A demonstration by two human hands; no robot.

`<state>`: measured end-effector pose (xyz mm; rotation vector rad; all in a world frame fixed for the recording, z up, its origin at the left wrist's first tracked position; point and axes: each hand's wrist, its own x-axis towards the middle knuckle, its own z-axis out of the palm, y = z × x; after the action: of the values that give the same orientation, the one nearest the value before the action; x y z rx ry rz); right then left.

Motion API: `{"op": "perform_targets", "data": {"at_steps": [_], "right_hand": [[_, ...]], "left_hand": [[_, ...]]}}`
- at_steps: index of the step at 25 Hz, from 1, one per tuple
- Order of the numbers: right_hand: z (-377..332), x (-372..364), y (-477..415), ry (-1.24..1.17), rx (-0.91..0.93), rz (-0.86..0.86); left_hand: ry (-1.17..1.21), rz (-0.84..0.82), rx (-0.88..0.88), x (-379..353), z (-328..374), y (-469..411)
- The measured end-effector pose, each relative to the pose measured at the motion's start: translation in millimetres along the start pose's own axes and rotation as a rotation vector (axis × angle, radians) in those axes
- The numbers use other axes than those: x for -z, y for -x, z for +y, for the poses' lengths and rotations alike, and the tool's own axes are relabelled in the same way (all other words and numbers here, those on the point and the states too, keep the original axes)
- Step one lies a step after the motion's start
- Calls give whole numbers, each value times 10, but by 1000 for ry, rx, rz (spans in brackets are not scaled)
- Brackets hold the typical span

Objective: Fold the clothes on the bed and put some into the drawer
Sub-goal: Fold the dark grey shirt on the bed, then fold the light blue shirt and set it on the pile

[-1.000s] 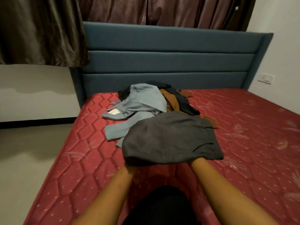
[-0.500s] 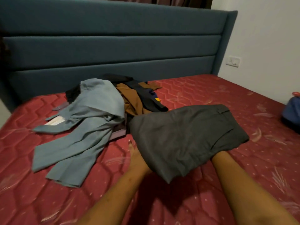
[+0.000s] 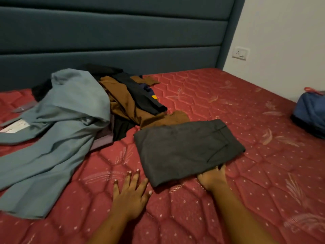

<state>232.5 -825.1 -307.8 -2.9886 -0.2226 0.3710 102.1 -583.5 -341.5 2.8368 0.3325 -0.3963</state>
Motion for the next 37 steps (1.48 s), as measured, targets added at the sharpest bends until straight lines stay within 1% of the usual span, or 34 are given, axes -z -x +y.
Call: {"op": "perform_targets", "data": {"at_steps": [1, 2, 4, 5, 6, 8, 9, 10, 12, 14, 17, 21, 24, 27, 28, 29, 30, 31, 32, 33, 34, 35, 36, 37], "right_hand": [[-19, -52, 82, 61, 44, -29], [-61, -90, 217, 124, 83, -73], [-125, -231, 450, 190, 61, -162], [-190, -216, 527, 210, 51, -204], [-329, -151, 615, 254, 42, -271], [-684, -27, 684, 382, 46, -384], [-931, 6, 673, 425, 93, -426], [-1246, 71, 679, 428, 188, -447], [-1927, 182, 738, 300, 412, -433], [-2568, 200, 800, 121, 563, -373], [-3360, 155, 640, 59, 623, -126], [-3944, 135, 268, 3, 470, 92], [-4269, 123, -137, 74, 428, 290], [-4417, 215, -571, 129, 349, 265], [-4471, 198, -670, 122, 378, 315], [-4493, 177, -700, 70, 441, 389], [-4520, 168, -641, -76, 501, 437], [-4574, 159, -480, -283, 538, 408], [-4643, 93, -225, -463, 575, 297], [-4667, 15, 85, -601, 628, 134], [-4780, -177, 487, -612, 667, -93], [-4894, -295, 784, -487, 630, -216], [-5125, -359, 1002, -270, 624, -145], [-5426, -534, 1329, 97, 719, -134]], "left_hand": [[2, -85, 4, 5, -17, 96], [-27, -121, -19, 32, -18, 204], [-42, -204, -33, 109, -48, 358], [-29, -217, -48, 178, -79, 445], [-34, -204, -46, 281, -148, 558], [-12, -143, 15, 440, -383, 685], [18, -97, 68, 523, -562, 744], [49, -50, 130, 628, -765, 821], [87, 25, 239, 812, -1174, 974], [155, 111, 336, 897, -1617, 1103], [302, 169, 454, 959, -2409, 1185], [396, 230, 518, 1104, -3427, 1019], [411, 180, 546, 995, -3867, 844], [351, 140, 565, 742, -3988, 755], [339, 150, 564, 688, -4032, 722], [333, 157, 558, 678, -4040, 711], [333, 157, 560, 660, -4044, 705], [341, 163, 547, 694, -4031, 736], [357, 157, 536, 716, -4023, 770], [444, 159, 526, 812, -3970, 849], [671, 161, 519, 849, -3940, 870], [1017, 180, 496, 930, -3867, 934], [1405, 226, 486, 965, -3816, 983], [1683, 268, 495, 1028, -3749, 1092]]}}
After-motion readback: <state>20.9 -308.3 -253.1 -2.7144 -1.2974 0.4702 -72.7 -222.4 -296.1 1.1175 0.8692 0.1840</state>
